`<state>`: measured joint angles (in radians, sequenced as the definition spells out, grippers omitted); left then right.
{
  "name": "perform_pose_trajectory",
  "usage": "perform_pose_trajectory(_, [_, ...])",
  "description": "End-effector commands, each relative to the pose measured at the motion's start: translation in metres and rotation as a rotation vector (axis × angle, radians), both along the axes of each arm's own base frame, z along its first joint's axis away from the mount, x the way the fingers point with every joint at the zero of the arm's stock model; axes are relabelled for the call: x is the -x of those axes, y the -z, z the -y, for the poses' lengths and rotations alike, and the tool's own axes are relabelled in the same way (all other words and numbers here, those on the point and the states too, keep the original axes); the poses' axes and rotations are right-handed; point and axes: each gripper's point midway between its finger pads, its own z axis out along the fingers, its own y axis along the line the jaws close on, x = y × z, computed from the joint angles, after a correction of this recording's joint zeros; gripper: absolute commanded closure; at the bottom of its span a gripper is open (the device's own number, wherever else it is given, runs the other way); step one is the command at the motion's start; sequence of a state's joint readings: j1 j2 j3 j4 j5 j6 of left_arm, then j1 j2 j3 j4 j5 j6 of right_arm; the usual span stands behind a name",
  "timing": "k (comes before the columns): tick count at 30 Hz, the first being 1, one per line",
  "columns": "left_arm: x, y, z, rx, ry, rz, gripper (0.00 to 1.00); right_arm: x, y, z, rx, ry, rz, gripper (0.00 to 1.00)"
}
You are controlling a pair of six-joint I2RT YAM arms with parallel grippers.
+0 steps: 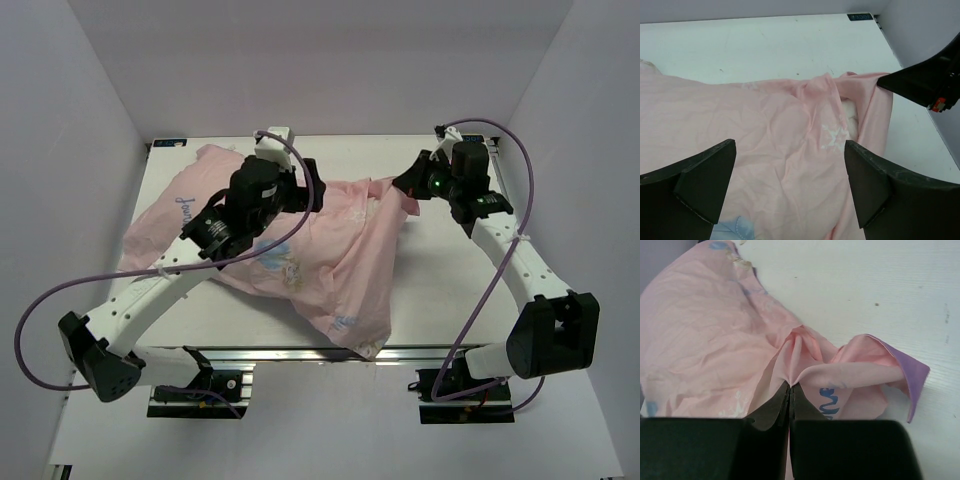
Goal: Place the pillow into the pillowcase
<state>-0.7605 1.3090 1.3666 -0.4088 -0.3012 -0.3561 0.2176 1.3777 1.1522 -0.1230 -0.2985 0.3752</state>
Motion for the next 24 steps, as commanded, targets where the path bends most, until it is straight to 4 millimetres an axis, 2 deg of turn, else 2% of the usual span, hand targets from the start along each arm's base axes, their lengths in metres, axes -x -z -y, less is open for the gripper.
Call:
perform_pose_trajectory(1, [-0.003, 0.048, -0.020, -0.112, -0.089, -0.087, 0.02, -0.001, -0.068, -0.019, -0.057, -0.136, 0.211, 1.00])
perform_pose_trajectory(2, [-0.003, 0.055, -0.022, -0.124, -0.108, -0.102, 0.02, 0.004, -0.073, -0.024, -0.074, -0.179, 0.218, 1.00])
perform_pose_trajectory(3, [-0.006, 0.064, -0.029, -0.150, -0.151, -0.114, 0.02, 0.007, -0.088, -0.028, -0.089, -0.207, 0.270, 1.00])
perform_pose_trajectory(6, [-0.015, 0.096, -0.030, -0.196, -0.184, -0.169, 0.02, 0.019, -0.110, -0.034, -0.122, -0.276, 0.300, 1.00])
perform_pose_trajectory(7, [-0.016, 0.107, -0.030, -0.205, -0.187, -0.195, 0.02, 0.021, -0.126, -0.034, -0.141, -0.283, 0.309, 1.00])
perform_pose_trajectory(9, [-0.019, 0.137, -0.030, -0.224, -0.204, -0.287, 0.02, 0.023, -0.134, -0.033, -0.172, -0.283, 0.274, 1.00])
perform_pose_trajectory(11, [-0.017, 0.153, -0.028, -0.228, -0.198, -0.342, 0.02, 0.023, -0.147, -0.031, -0.211, -0.269, 0.260, 1.00])
perform_pose_trajectory(13, [-0.016, 0.168, -0.026, -0.240, -0.196, -0.371, 0.02, 0.017, -0.145, -0.032, -0.227, -0.254, 0.243, 1.00])
perform_pose_trajectory(14, [-0.019, 0.169, -0.023, -0.222, -0.198, -0.364, 0.02, 0.015, -0.140, -0.035, -0.262, -0.255, 0.208, 1.00])
perform_pose_trajectory(17, [-0.026, 0.174, -0.015, -0.184, -0.209, -0.355, 0.02, 0.003, -0.113, -0.039, -0.260, -0.260, 0.138, 1.00])
perform_pose_trajectory(18, [-0.033, 0.173, -0.010, -0.159, -0.211, -0.341, 0.02, -0.007, -0.096, -0.039, -0.239, -0.245, 0.106, 1.00])
perform_pose_trajectory(19, [-0.037, 0.181, -0.005, -0.161, -0.216, -0.350, 0.02, -0.012, -0.084, -0.037, -0.214, -0.235, 0.083, 1.00])
perform_pose_trajectory(21, [-0.051, 0.176, 0.008, -0.128, -0.210, -0.329, 0.02, -0.021, -0.050, -0.033, -0.142, -0.210, -0.003, 1.00])
perform_pose_trajectory(22, [-0.058, 0.190, 0.013, -0.155, -0.215, -0.350, 0.02, -0.021, -0.040, -0.034, -0.121, -0.219, -0.025, 0.88])
perform_pose_trajectory(23, [-0.066, 0.180, 0.019, -0.154, -0.218, -0.342, 0.02, -0.024, -0.030, -0.030, -0.089, -0.193, -0.055, 0.78])
perform_pose_trajectory(24, [-0.071, 0.180, 0.022, -0.163, -0.220, -0.346, 0.02, -0.024, -0.018, -0.024, -0.039, -0.183, -0.096, 0.28])
